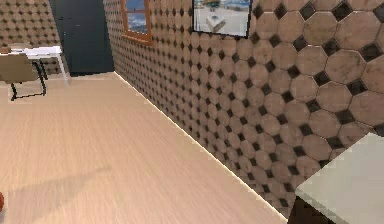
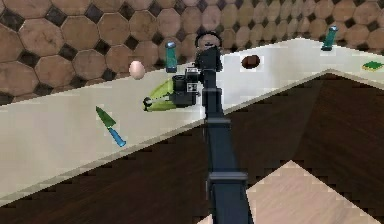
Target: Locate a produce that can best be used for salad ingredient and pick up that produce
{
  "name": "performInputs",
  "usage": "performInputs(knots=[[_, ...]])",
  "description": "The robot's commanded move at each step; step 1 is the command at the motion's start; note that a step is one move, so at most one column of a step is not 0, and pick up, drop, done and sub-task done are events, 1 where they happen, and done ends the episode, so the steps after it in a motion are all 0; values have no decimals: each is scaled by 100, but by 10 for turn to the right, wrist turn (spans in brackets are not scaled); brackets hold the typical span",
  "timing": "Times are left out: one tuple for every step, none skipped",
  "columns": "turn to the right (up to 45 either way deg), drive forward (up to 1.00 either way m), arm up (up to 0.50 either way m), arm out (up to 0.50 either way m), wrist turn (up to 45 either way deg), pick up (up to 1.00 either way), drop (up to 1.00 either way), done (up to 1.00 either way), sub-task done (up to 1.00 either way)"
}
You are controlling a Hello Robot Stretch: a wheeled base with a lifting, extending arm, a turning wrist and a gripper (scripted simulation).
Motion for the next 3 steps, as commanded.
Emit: performInputs(knots=[[0,0,0,0,0,100,0,0,0],[0,0,10,0,0,0,0,0,0],[0,0,0,0,0,0,0,100,0]])
